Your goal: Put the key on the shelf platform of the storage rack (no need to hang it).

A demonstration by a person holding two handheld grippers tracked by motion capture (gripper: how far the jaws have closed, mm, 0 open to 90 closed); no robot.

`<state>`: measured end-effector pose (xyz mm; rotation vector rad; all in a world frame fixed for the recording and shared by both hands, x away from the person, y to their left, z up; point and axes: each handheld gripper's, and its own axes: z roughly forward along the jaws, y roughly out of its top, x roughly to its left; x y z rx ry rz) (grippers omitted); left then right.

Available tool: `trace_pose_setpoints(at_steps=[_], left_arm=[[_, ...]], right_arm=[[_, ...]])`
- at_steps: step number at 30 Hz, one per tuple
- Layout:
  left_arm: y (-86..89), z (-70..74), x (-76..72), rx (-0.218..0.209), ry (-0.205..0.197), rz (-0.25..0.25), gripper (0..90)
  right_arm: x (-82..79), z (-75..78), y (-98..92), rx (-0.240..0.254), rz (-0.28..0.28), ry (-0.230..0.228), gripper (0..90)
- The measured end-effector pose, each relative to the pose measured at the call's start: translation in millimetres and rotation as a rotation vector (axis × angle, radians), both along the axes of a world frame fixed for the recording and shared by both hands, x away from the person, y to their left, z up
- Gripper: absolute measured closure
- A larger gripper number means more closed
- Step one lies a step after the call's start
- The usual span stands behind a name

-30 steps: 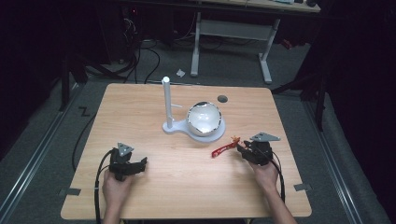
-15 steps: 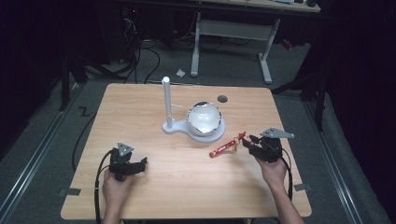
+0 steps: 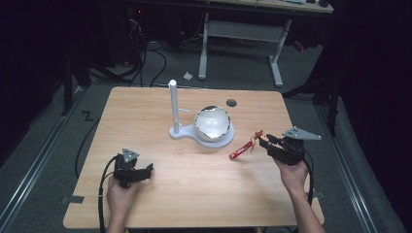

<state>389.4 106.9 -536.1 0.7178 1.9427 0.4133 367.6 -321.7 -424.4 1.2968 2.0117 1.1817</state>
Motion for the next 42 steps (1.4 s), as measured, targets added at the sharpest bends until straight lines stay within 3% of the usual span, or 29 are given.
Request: trace_pose_setpoints(at_steps=[15, 23, 42], left_arm=[[0.1, 0.0, 0.1, 0.001, 0.000, -0.001, 19.3], [0.0, 0.0, 0.2, -0.001, 0.000, 0.001, 19.2], [0.2, -0.1, 0.2, 0.002, -0.001, -0.002, 19.2]], right_arm=[[2.6, 25.6, -0.9, 0.000, 0.016, -0.044, 60.8], [6.5, 36.9, 3.3, 0.031, 0.033, -0.068, 60.8], [24.9, 71.0, 39.4, 0.030, 0.122, -0.111, 60.8]])
